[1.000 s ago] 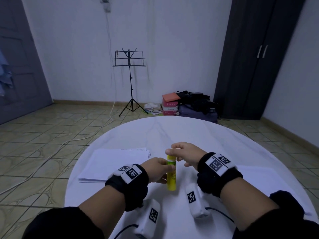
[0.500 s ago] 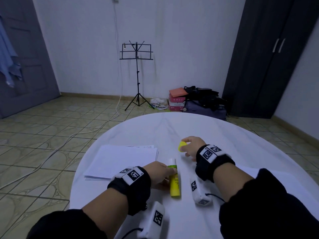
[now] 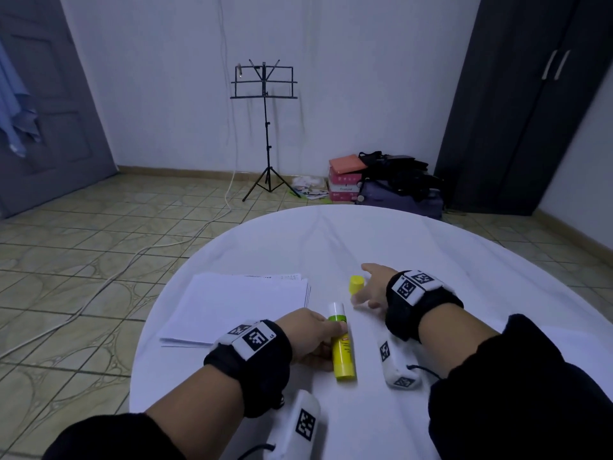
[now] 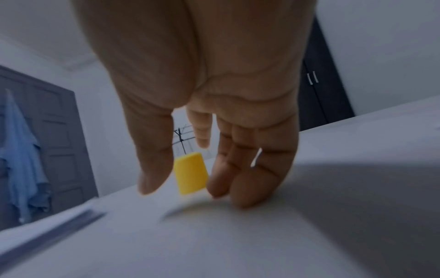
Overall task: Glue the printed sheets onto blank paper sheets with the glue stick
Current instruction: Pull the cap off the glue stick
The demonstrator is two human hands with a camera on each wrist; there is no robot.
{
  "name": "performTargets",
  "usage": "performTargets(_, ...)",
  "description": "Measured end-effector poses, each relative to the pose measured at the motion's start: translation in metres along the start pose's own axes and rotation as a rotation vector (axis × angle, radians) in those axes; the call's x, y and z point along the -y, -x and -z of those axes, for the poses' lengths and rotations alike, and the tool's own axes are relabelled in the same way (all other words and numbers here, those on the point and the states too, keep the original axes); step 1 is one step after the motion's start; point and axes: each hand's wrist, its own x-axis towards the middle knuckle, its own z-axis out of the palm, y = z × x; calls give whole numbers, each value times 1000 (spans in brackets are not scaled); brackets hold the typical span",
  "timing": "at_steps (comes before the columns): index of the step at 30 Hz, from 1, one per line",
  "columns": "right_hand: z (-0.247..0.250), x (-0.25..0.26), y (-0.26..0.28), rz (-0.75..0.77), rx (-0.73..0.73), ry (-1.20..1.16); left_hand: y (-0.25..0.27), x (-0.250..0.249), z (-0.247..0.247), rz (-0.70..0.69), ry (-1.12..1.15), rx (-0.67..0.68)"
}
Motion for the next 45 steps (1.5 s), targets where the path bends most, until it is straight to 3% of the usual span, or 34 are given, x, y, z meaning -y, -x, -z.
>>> performTargets(4, -7, -14, 51, -18, 82, -357, 6, -4, -4, -95, 87, -61)
performTargets(9, -18, -34, 103, 86, 213, -629, 15, -13, -13, -192, 265, -97)
performTargets(15, -28, -49, 124, 162, 107, -858, 21, -21, -36, -255, 463, -107)
performTargets(21, -37, -54, 131, 226, -89, -940, 23, -22, -51, -273, 539, -90)
performTargets(29, -43, -50, 135, 188, 48, -1130, 25, -24, -47, -314, 548, -86)
performTargets(35, -39, -41, 141, -16, 193, -1243, 33, -26, -51, -329, 579, -64)
performTargets(45, -46, -35, 141, 163, 22, -1169, 31, -30, -43, -315, 632, -103)
